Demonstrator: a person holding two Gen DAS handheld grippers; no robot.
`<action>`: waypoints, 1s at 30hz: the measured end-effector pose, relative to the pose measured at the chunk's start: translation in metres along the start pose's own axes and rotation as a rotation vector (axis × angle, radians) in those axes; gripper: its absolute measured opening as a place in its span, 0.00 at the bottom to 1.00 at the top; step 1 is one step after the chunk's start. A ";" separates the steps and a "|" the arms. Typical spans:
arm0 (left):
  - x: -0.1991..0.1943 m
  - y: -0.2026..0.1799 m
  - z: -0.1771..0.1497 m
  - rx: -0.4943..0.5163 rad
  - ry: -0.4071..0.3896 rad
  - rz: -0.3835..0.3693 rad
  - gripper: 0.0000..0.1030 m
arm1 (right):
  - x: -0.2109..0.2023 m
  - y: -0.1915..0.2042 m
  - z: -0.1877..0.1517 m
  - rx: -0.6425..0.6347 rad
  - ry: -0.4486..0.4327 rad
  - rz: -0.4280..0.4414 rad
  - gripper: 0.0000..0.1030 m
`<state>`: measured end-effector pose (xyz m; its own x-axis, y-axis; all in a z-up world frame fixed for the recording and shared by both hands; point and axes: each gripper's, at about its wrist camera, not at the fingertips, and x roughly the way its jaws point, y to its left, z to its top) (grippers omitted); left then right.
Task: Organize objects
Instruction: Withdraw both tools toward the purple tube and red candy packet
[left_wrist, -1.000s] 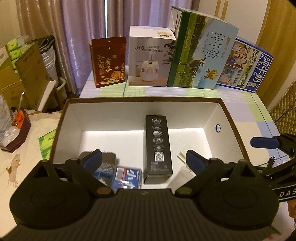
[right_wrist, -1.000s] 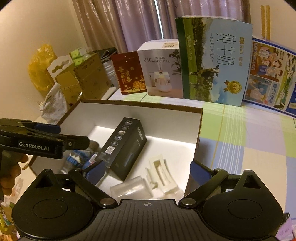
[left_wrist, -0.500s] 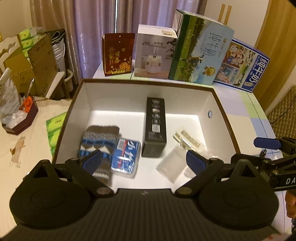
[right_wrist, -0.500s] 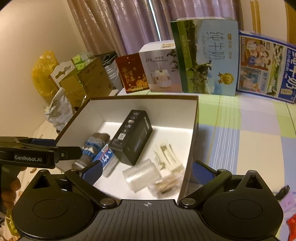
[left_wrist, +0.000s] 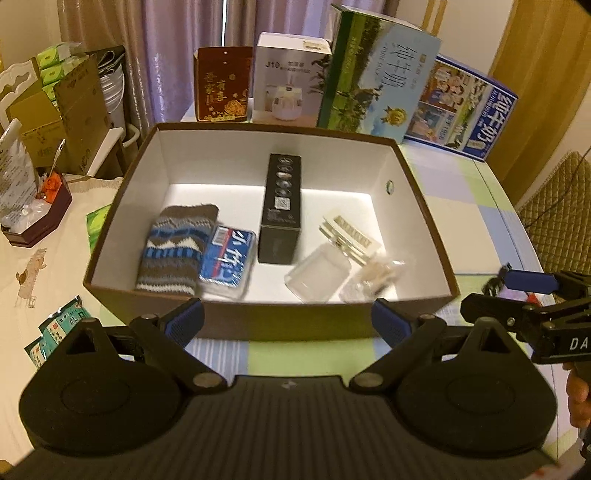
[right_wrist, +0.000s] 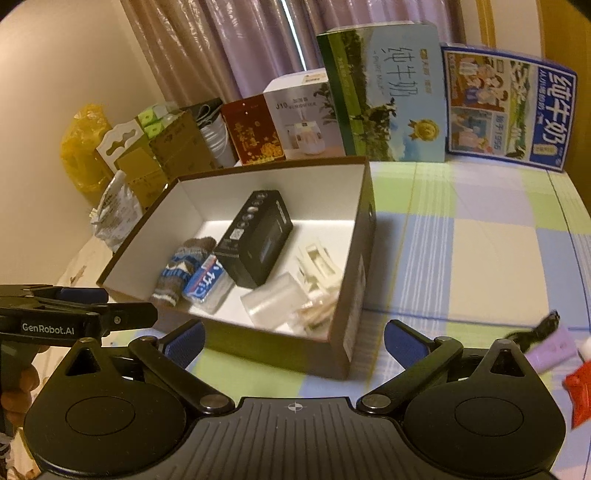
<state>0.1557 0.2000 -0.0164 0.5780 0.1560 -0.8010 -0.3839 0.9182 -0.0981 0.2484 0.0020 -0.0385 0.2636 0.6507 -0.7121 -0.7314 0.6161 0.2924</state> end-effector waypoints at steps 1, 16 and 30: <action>-0.001 -0.003 -0.003 0.004 0.003 -0.002 0.93 | -0.003 -0.001 -0.004 0.004 0.003 -0.001 0.98; -0.012 -0.067 -0.038 0.055 0.053 -0.054 0.93 | -0.052 -0.038 -0.052 0.058 0.031 -0.030 0.98; -0.003 -0.157 -0.057 0.151 0.086 -0.123 0.93 | -0.105 -0.110 -0.084 0.159 0.024 -0.125 0.98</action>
<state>0.1729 0.0344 -0.0325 0.5476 0.0133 -0.8366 -0.1982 0.9735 -0.1142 0.2483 -0.1710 -0.0498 0.3301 0.5551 -0.7634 -0.5848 0.7552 0.2962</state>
